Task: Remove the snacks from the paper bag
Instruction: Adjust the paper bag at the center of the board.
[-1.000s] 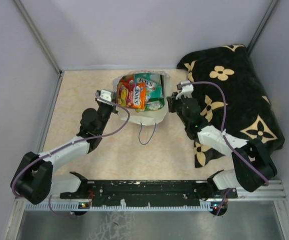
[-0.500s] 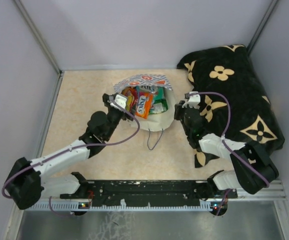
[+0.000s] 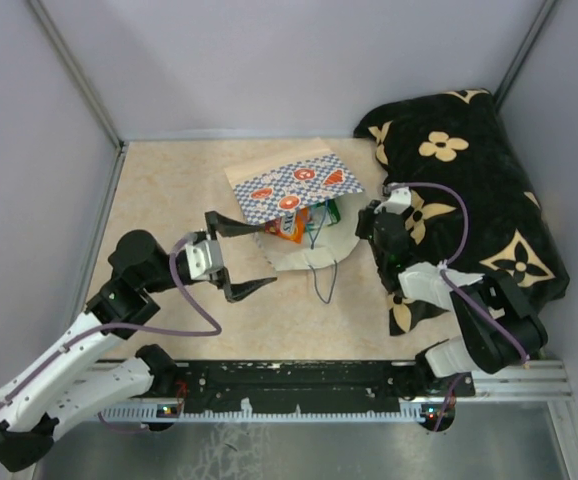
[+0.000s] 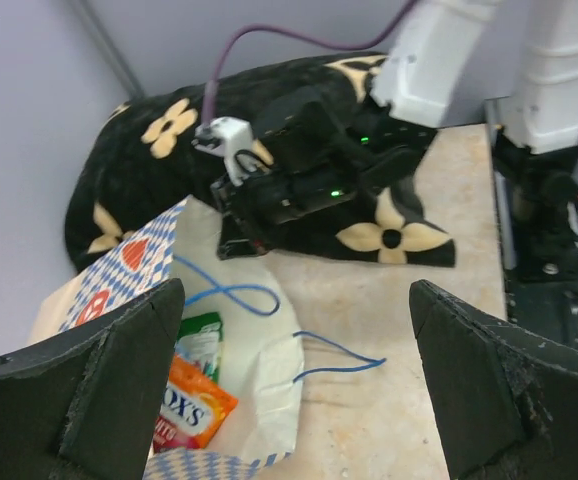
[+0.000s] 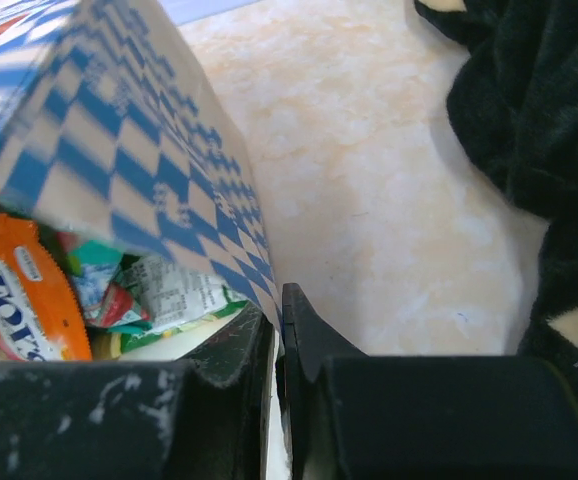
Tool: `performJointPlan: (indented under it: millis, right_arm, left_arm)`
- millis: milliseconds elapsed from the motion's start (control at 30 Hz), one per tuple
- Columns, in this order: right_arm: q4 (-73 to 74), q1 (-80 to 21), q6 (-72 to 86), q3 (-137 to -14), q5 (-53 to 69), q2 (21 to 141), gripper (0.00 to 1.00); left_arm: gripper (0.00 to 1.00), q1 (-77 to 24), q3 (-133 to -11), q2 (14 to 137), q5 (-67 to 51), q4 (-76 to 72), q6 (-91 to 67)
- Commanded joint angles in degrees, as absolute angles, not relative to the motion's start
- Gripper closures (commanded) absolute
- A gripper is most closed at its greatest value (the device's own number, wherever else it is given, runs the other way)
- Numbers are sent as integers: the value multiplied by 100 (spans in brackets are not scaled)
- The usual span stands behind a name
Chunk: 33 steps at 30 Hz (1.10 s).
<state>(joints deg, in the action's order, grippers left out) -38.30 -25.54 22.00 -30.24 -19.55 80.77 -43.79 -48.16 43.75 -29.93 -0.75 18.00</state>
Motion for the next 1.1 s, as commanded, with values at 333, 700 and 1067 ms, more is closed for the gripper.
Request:
performJointPlan:
  millis: [333,700,1067]
  right_arm:
    - [-4114,-1213,2609,-3337,-448,8882,81]
    - [-3951,-461,4395,-3384,1826,8704,3]
    - [-1403,-804,4772,-2179,-61,6274,1]
  left_arm:
    - [0,-4395,-5539,6192,-2713,-700,1473]
    - [0,-3043,-6645,7502,-1925,-1164,352]
    - [0,-2588,-7091,7960,-6066,-116,1984]
